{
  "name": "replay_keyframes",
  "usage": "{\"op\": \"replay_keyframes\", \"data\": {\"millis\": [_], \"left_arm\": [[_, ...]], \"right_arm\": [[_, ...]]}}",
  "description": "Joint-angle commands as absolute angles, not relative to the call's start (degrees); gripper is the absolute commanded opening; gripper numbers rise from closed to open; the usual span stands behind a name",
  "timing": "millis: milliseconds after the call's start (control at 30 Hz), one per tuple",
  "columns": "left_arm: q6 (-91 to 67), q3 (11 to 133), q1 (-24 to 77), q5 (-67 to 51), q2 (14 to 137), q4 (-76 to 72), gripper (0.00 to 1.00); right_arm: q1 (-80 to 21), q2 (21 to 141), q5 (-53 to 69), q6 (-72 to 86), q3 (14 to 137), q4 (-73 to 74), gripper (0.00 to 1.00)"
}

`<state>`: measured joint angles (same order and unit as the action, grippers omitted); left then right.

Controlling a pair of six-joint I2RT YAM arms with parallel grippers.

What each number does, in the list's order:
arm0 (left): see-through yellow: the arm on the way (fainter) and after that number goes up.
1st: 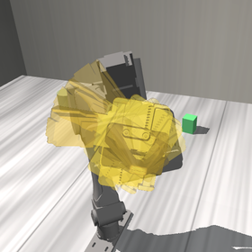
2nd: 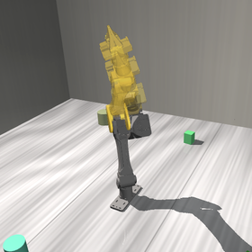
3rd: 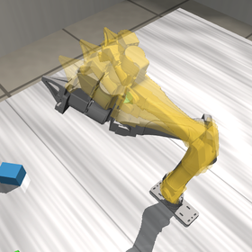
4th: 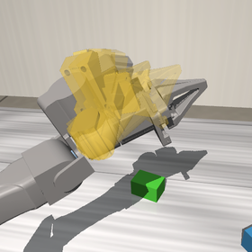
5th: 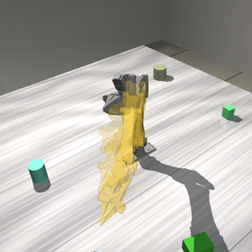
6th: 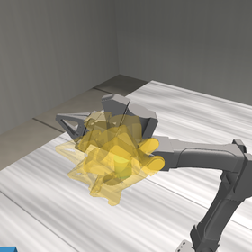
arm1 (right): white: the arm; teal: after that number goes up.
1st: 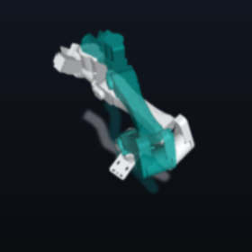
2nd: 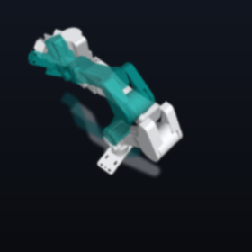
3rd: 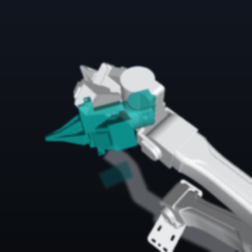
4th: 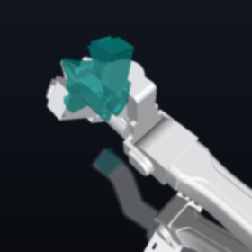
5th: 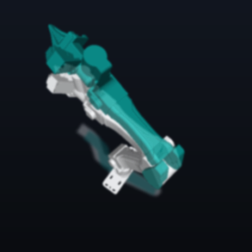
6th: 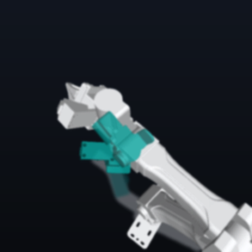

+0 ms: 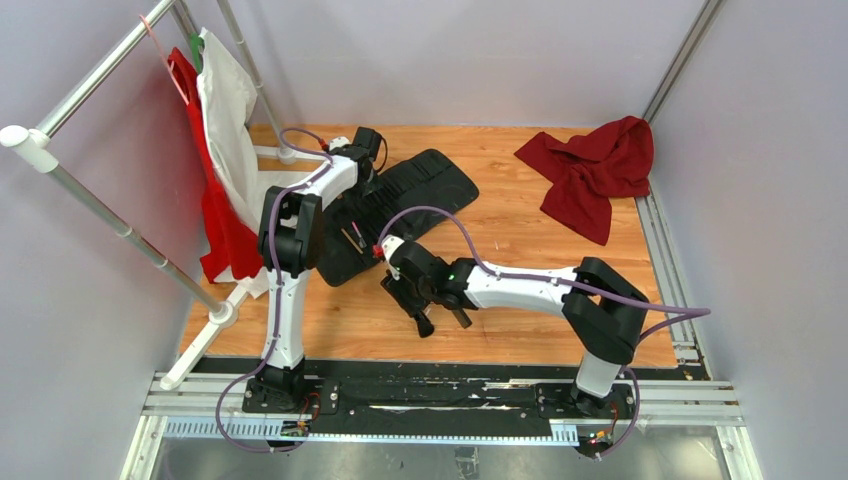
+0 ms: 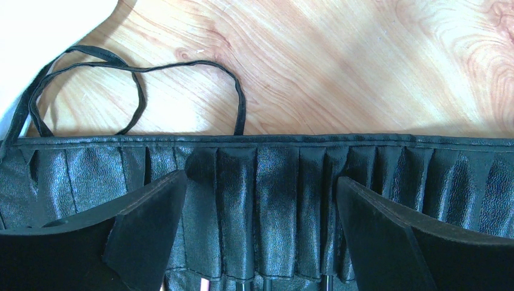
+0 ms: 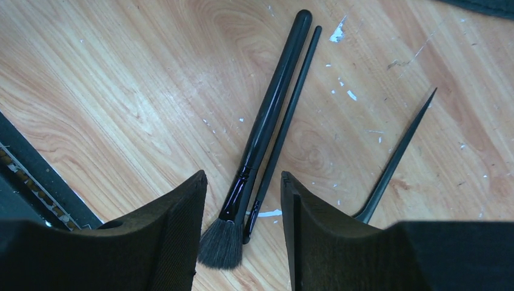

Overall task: Organize the makeup
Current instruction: Pick up the makeup brush from the center of the board.

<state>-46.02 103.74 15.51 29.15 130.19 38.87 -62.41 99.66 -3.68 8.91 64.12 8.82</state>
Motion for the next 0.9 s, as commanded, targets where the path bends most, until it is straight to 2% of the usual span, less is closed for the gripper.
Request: {"op": "replay_keyframes", "data": {"millis": [0, 867], "left_arm": [[-45.05, 103.11, 15.86, 29.27, 133.15, 43.68, 0.98], [-45.16, 103.16, 15.91, 29.28, 133.15, 43.78, 0.98]], "right_arm": [[-64.01, 101.54, -4.04, 10.52, 63.24, 8.53, 0.48], [-64.64, 104.22, -2.73, 11.16, 62.80, 7.91, 0.44]]}}
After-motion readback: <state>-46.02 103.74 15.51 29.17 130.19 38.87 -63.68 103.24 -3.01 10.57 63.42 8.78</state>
